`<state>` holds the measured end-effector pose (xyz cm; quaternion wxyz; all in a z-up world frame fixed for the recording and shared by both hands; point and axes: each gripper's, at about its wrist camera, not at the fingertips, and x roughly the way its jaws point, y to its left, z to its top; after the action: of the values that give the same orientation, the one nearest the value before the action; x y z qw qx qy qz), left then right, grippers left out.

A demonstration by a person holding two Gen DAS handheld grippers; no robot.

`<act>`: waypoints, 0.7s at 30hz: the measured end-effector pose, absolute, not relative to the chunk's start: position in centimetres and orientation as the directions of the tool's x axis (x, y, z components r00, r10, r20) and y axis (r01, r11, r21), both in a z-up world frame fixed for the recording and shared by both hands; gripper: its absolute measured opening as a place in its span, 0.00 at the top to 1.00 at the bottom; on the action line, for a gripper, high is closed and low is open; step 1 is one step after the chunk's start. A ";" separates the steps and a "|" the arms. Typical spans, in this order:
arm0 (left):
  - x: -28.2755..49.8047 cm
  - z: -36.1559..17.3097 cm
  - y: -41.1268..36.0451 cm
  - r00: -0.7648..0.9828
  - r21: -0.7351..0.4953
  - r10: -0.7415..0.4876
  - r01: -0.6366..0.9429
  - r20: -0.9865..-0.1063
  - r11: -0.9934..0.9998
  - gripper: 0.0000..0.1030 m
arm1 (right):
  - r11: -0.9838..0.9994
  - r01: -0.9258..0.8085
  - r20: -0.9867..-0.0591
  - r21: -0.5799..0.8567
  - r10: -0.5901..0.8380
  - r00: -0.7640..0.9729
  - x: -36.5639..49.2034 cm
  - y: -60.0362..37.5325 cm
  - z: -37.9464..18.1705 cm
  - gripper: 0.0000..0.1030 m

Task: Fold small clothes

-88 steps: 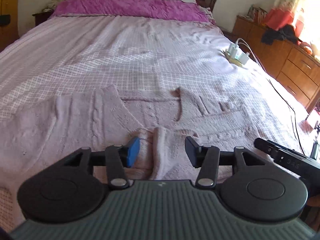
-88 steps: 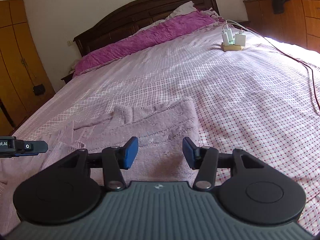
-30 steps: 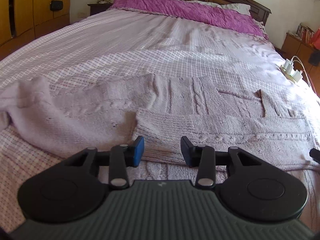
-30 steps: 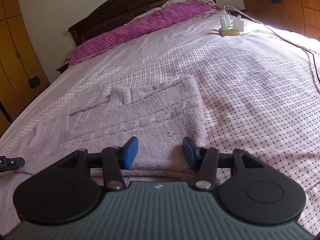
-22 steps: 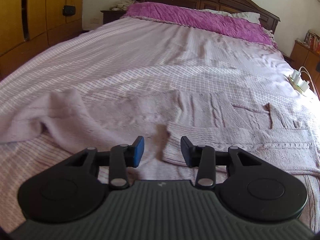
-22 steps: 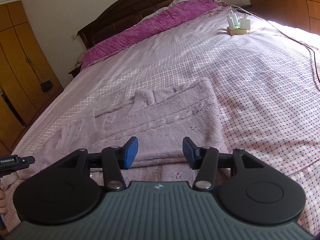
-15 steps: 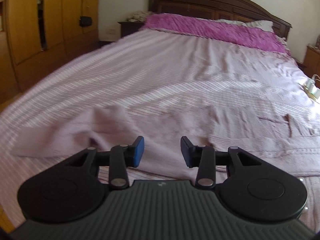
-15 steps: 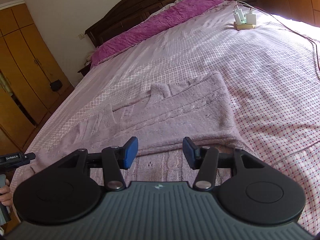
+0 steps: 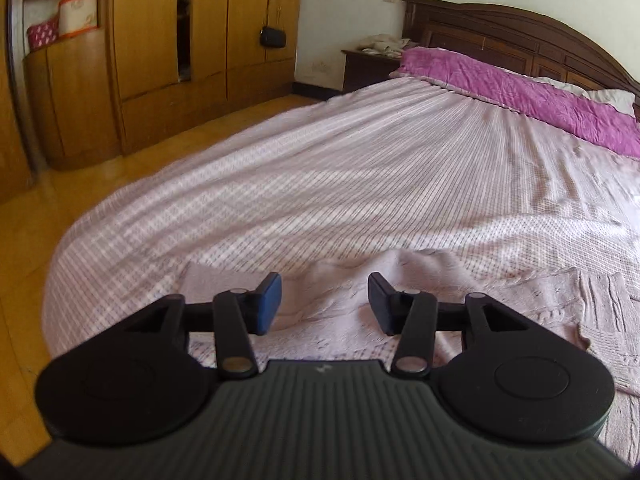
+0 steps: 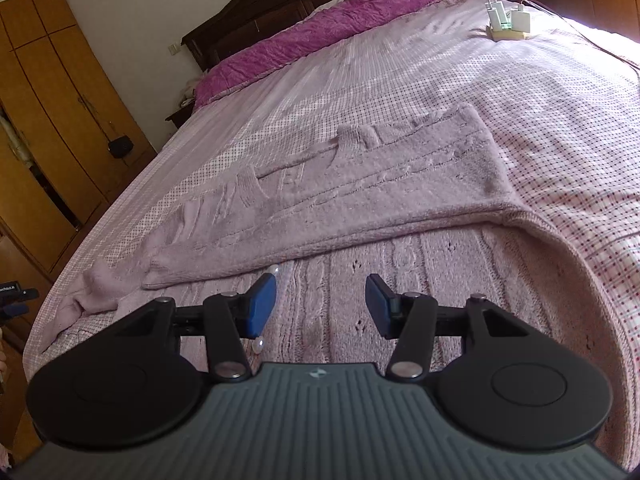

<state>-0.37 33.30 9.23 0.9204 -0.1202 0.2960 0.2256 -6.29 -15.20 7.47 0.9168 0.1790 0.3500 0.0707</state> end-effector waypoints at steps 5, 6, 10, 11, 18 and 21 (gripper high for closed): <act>0.1 7.0 33.1 0.710 -0.055 0.331 -0.461 -0.621 0.886 0.40 | 0.930 0.004 -0.637 0.366 0.248 0.730 -6.4 -14.2 7.0 0.44; 0.4 6.7 33.1 0.709 -0.045 0.332 -0.456 -0.622 0.889 0.40 | 0.931 0.006 -0.643 0.366 0.248 0.725 -6.3 -14.1 6.9 0.44; 2.0 4.9 33.1 0.696 -0.017 0.343 -0.454 -0.631 0.891 0.38 | 0.938 0.013 -0.656 0.347 0.232 0.719 -6.5 -13.9 6.5 0.44; 2.4 4.3 33.3 0.690 -0.010 0.345 -0.455 -0.637 0.890 0.38 | 0.938 0.017 -0.658 0.345 0.229 0.717 -6.5 -13.9 6.4 0.44; 4.1 1.7 33.7 0.675 0.013 0.367 -0.468 -0.640 0.884 0.36 | 0.944 0.061 -0.681 0.324 0.188 0.708 -6.2 -14.3 5.7 0.44; 4.4 1.1 33.8 0.686 0.023 0.378 -0.467 -0.622 0.884 0.35 | 0.950 0.069 -0.687 0.303 0.168 0.707 -5.8 -14.2 5.5 0.44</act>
<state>4.36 33.81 1.15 0.9155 -0.0687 0.3223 0.2306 -5.79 -14.17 5.52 0.9106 0.1551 0.3821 0.0271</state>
